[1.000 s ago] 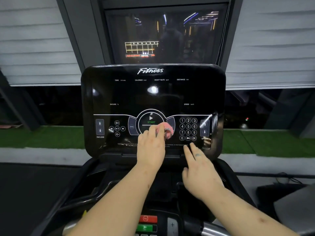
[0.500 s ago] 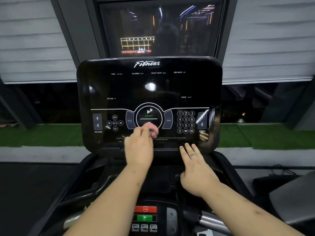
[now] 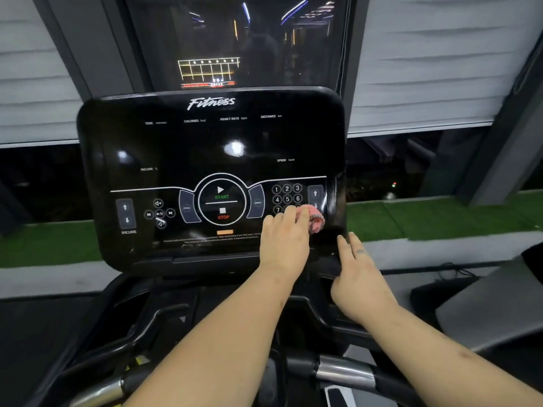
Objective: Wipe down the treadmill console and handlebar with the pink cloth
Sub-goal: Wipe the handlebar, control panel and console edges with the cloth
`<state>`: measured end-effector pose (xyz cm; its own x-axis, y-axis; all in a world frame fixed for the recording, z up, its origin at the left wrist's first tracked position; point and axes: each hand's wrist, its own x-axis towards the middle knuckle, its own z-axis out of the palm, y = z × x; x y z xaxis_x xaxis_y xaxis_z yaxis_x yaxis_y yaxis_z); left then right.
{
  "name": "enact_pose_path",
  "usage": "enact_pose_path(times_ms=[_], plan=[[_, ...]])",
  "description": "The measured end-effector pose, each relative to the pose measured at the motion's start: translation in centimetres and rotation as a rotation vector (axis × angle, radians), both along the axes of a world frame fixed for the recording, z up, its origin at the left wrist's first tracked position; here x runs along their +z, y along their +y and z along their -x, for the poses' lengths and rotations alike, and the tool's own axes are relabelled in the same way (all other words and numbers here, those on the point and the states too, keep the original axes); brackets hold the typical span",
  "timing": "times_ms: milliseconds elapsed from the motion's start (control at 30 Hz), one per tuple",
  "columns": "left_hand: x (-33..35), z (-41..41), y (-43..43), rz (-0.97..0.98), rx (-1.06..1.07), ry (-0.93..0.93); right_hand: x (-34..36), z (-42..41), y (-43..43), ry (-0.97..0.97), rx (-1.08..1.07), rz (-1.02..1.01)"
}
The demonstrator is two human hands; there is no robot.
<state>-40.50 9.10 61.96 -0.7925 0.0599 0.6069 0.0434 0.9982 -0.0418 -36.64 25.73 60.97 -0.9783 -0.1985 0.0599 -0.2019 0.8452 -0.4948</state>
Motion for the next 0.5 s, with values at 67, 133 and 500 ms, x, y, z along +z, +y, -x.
enact_pose_path(times_ms=[67, 133, 500], plan=[[0.1, 0.5, 1.1, 0.004, -0.024, -0.009, 0.0, 0.4, 0.9, -0.015, 0.001, -0.01], [-0.5, 0.4, 2.2, 0.04, -0.071, -0.024, 0.0, 0.5, 1.4, -0.051, 0.007, -0.006], [0.1, -1.7, -2.6, 0.195, -0.138, -0.104, -0.2, 0.7, 0.6, -0.103, 0.03, -0.002]])
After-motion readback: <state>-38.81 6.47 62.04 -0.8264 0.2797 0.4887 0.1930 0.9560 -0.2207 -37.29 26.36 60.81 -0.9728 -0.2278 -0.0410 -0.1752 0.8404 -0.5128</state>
